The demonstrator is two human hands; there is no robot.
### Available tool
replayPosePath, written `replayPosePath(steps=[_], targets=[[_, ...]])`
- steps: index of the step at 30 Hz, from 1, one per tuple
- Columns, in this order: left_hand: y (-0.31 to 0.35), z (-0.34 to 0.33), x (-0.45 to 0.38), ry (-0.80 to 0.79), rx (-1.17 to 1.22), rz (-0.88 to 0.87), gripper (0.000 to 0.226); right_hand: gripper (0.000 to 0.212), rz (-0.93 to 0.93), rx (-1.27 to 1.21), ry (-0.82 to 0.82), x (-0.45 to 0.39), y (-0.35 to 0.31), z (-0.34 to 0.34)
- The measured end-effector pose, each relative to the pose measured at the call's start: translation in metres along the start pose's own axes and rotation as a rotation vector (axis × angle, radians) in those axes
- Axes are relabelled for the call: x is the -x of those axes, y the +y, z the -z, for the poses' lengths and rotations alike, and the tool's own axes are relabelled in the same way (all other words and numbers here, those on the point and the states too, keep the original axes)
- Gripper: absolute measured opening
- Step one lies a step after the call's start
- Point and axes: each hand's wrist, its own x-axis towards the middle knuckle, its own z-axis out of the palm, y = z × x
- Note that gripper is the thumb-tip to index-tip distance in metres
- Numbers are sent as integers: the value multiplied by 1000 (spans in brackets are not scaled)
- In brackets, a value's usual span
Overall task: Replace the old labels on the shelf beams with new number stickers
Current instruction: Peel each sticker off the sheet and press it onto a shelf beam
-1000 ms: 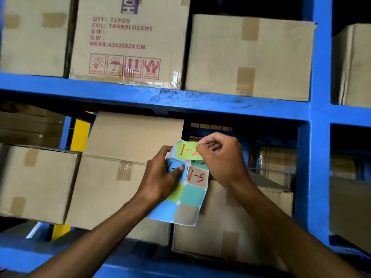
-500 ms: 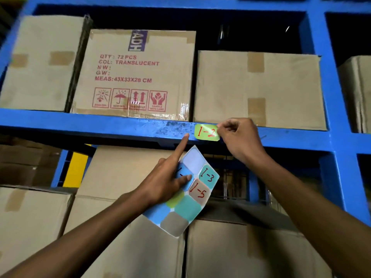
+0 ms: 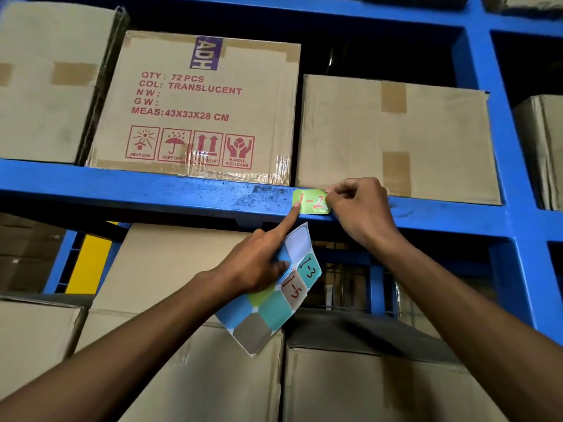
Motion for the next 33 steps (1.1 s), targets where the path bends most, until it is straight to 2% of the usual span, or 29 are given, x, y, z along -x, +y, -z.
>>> replayPosePath(steps=[23,28,33], targets=[[-2,-4,-1,23,-57,-2,106,9,23,128,-60,-9,1,6],[1,-2,0,17,-88,-3,105,19,-20,146,-83,-12,2,7],[4,5,2,-5,-109,5,102,27,37,278,-57,-8,3,11]])
